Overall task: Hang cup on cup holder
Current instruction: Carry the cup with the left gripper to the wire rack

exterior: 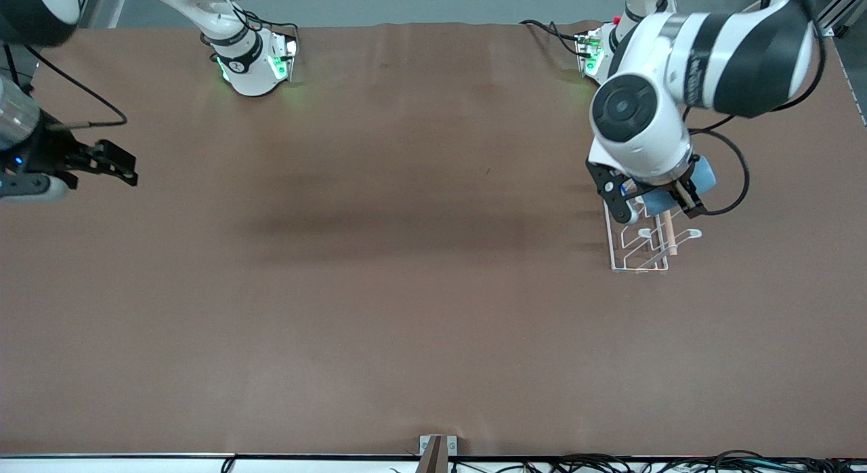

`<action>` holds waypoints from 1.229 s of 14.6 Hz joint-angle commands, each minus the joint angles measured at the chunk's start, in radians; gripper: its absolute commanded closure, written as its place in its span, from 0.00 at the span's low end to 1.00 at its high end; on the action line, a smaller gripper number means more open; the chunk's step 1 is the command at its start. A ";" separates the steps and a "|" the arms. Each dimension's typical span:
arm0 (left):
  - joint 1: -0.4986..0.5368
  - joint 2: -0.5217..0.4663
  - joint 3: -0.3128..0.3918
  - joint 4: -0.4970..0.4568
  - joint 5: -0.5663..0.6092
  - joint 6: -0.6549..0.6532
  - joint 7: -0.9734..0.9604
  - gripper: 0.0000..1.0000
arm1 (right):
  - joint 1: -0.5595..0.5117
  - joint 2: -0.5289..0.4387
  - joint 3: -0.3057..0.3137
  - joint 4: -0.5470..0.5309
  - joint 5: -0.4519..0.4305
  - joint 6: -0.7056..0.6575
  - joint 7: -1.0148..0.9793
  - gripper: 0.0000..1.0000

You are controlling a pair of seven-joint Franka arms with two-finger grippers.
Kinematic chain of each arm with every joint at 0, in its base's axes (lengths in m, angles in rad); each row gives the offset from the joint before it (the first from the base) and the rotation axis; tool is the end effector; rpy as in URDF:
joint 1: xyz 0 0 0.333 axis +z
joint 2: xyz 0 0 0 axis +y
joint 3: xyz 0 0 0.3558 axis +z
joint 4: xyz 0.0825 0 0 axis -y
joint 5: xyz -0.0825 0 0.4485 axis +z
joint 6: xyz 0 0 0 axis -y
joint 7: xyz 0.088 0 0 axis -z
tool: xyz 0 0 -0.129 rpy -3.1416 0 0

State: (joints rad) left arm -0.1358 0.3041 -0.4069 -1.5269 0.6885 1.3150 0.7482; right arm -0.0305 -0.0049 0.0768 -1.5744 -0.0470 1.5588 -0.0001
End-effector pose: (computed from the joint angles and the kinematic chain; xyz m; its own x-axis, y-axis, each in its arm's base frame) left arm 0.6255 -0.2323 0.4921 0.2331 -0.7026 -0.6723 -0.9675 -0.2369 -0.0879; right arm 0.6154 0.0225 0.6425 0.9989 0.0458 -0.0107 0.0463 -0.9978 0.0474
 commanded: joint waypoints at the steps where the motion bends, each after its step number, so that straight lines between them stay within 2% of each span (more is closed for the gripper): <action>1: -0.015 0.090 -0.007 0.007 0.146 -0.033 0.084 0.54 | 0.006 0.010 0.011 0.120 -0.022 -0.069 0.028 0.00; 5: -0.021 0.162 -0.007 -0.074 0.308 -0.045 0.117 0.56 | 0.012 0.008 0.012 0.165 -0.010 -0.095 0.023 0.00; 7: -0.024 0.202 -0.007 -0.081 0.330 -0.049 0.114 0.57 | 0.014 0.000 0.011 0.175 0.001 -0.147 0.038 0.00; 9: -0.051 0.236 -0.006 -0.081 0.348 -0.077 0.111 0.58 | 0.001 0.003 0.000 0.171 0.067 -0.138 0.090 0.00; 10: -0.060 0.263 -0.007 -0.081 0.374 -0.104 0.111 0.59 | -0.008 0.003 -0.002 0.171 0.073 -0.125 0.110 0.00; 12: -0.087 0.323 -0.007 -0.078 0.425 -0.158 0.102 0.60 | -0.011 0.003 -0.002 0.159 0.065 -0.111 0.112 0.00; 18: -0.094 0.380 -0.007 -0.078 0.502 -0.198 0.028 0.59 | -0.011 0.008 0.000 0.149 0.032 -0.111 0.115 0.00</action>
State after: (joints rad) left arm -0.2306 0.6648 -0.4098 -1.6148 1.1465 1.1494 0.7948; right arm -0.0317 0.0074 0.0695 -1.4163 -0.0047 1.4416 0.0955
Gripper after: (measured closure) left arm 0.233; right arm 0.000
